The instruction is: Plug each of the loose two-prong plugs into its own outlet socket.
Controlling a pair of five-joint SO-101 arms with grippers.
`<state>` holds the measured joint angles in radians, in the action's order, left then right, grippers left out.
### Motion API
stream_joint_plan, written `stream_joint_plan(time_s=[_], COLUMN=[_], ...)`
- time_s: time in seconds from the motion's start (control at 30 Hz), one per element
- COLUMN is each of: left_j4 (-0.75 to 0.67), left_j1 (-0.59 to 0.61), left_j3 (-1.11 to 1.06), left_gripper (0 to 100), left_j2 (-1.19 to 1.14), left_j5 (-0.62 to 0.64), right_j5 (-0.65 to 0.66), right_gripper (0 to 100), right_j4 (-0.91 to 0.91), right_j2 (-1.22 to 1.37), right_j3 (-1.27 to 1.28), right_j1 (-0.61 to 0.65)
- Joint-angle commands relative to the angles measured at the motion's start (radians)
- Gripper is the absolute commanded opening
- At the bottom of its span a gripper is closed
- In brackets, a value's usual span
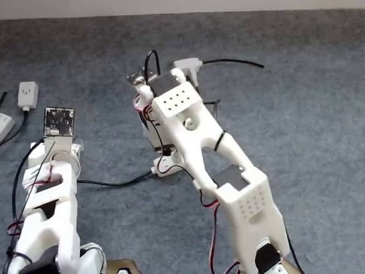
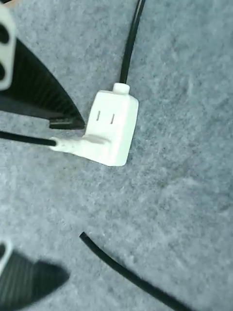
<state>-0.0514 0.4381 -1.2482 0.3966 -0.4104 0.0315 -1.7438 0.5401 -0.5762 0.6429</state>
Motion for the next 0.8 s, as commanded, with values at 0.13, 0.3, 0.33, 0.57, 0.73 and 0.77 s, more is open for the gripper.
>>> stream_joint_plan(time_s=[0.13, 0.3, 0.33, 0.57, 0.73, 0.77], left_j4=[0.112, 0.529, 0.626, 0.726, 0.724, 0.726], left_j1=[-0.025, -0.090, -0.110, -0.321, -0.424, -0.443], left_j3=[0.031, 0.291, 0.355, 0.295, 0.079, 0.056], left_gripper=[22, 22, 22, 22, 22, 22], left_j2=[0.030, 0.031, 0.031, 0.367, 0.685, 0.704], left_j5=[0.009, 0.071, 0.084, 0.137, 0.101, 0.095], right_j5=[0.066, 0.074, 0.074, 0.069, 0.068, 0.068], right_gripper=[49.5, 49.4, 49.4, 49.3, 49.3, 49.3], right_j4=[-0.018, -0.021, -0.018, 0.259, 0.503, 0.547], right_j2=[-0.283, -0.427, -0.452, -0.745, -0.918, -0.937], right_j3=[-0.002, 0.051, 0.107, 0.630, 1.061, 1.133], right_j1=[-0.114, -0.317, -0.340, -0.372, -0.374, -0.372])
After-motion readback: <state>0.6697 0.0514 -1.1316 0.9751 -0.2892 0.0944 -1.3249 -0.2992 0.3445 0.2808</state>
